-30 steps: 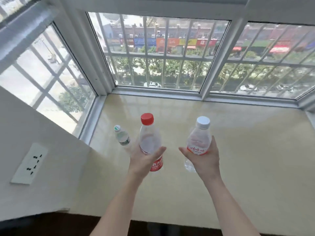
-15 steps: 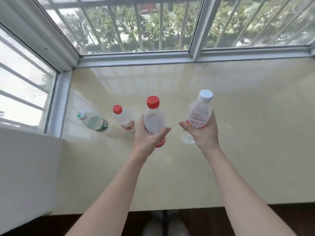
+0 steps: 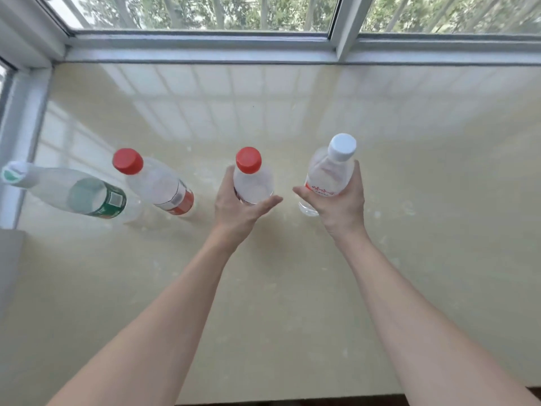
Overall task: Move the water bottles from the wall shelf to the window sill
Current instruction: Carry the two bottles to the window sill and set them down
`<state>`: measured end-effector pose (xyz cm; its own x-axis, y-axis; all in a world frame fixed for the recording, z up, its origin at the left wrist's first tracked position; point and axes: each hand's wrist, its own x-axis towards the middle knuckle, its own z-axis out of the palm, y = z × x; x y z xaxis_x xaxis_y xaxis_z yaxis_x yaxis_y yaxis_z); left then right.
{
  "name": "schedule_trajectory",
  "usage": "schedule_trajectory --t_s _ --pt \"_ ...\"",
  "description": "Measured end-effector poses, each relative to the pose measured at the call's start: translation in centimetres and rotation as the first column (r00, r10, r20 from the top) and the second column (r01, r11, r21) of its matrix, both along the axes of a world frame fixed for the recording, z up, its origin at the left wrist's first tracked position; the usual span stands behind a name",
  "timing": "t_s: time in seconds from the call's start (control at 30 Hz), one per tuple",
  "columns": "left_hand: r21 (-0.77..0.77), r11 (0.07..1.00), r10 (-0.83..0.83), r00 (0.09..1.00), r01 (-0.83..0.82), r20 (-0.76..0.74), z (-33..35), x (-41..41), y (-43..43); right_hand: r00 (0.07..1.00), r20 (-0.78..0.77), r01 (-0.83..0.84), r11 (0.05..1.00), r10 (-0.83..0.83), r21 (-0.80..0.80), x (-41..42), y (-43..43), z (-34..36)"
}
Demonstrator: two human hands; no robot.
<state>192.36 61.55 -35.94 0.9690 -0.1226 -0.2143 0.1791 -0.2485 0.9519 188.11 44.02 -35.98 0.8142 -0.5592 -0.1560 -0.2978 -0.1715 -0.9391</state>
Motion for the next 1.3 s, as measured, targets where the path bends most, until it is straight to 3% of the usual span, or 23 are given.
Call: schedule_trajectory --t_s 0.2,0.47,0.9,1.03,1.17,1.3 --pt "-0.008 0.997 -0.074 0.997 0.074 0.016 -2.2 0.2 -0.1 1.0 -0.003 0.021 1.0 -0.021 -0.006 -0.2 0.2 -2.1" --pt "0.115 0.993 -0.033 0.999 0.029 0.036 -4.5 -0.5 1.1 0.999 -0.033 0.02 1.0 -0.02 0.005 -1.1 -0.4 -3.3" --pt "0.208 0.972 -0.11 0.994 0.105 0.01 -5.5 0.2 1.2 0.982 -0.186 -0.015 1.0 0.011 -0.018 -1.7 -0.5 -4.6" --pt "0.236 0.961 -0.145 0.989 0.142 -0.008 -5.6 0.0 2.1 0.962 -0.254 -0.111 0.993 0.096 -0.044 -1.9 -0.7 -4.2" --pt "0.431 0.869 -0.236 0.969 0.243 -0.071 -3.3 -2.3 4.6 0.861 -0.468 -0.326 0.922 0.199 -0.208 -3.4 -2.0 -1.8" --pt "0.695 0.669 -0.321 0.946 0.263 -0.05 1.9 -5.2 6.3 0.71 -0.669 -0.584 0.713 0.218 -0.387 -5.4 -2.8 3.6"
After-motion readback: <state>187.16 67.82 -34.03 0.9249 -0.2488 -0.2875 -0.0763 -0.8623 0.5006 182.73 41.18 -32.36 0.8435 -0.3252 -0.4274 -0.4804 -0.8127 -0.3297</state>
